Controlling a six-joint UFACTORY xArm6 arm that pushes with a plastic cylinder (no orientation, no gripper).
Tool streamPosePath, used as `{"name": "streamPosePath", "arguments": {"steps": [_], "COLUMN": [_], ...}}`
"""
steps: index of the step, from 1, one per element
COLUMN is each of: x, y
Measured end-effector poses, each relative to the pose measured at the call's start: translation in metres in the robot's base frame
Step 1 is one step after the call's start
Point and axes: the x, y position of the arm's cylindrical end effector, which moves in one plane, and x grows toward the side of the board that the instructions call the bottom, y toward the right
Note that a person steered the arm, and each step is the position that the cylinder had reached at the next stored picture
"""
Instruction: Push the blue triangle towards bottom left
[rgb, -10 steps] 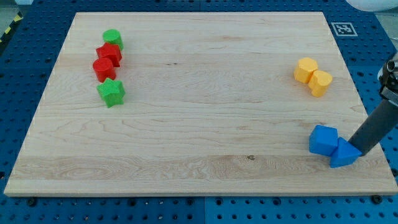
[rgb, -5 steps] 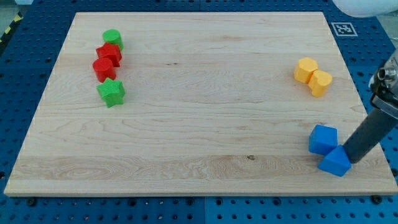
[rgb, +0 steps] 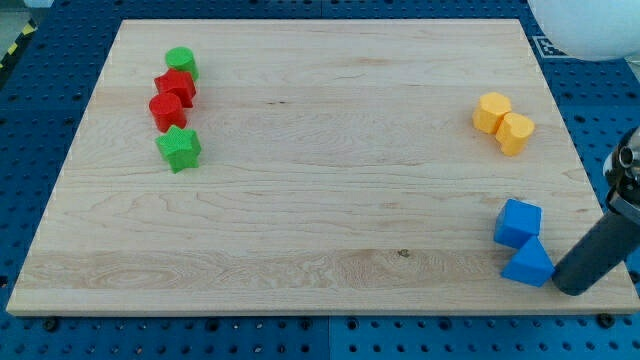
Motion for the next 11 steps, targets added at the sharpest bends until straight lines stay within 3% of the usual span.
{"name": "streamPosePath", "arguments": {"steps": [2, 6, 11], "x": [-0.007, -0.008, -0.041], "y": [-0.002, -0.070, -0.073]}}
